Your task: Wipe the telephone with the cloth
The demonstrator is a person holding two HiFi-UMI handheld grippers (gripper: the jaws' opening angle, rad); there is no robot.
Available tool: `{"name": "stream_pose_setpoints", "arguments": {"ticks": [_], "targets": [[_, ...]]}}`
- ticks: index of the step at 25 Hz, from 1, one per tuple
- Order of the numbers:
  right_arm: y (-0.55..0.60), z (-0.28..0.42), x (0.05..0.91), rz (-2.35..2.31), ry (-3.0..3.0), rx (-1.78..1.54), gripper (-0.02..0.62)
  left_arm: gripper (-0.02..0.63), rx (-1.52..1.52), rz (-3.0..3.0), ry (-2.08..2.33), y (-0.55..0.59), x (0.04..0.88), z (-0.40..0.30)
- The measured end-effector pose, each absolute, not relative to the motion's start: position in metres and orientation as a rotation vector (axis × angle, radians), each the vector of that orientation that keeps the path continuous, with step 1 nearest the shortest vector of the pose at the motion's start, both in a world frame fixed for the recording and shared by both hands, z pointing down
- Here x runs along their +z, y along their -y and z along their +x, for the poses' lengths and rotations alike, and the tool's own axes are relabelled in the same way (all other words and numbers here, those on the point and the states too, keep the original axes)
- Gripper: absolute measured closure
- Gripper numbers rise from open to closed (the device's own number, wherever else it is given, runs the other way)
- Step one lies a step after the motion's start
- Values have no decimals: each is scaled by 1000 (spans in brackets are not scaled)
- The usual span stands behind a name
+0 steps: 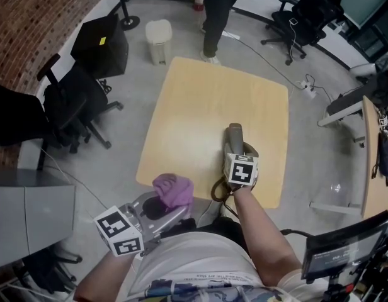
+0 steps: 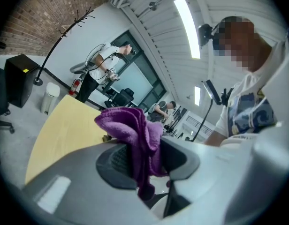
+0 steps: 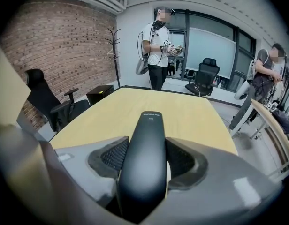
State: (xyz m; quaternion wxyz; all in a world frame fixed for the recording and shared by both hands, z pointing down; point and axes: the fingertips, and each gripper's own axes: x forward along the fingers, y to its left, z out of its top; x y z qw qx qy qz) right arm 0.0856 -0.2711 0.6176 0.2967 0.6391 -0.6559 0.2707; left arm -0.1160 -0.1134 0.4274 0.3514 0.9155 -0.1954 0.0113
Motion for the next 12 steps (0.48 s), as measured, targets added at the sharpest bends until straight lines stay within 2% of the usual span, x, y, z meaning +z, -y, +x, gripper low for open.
{"name": "stream_pose_setpoints", "arguments": {"ticks": [12], "targets": [[248,89,538,1583,2019,644,347,460,-6,2405,504,142,416,-93]]}}
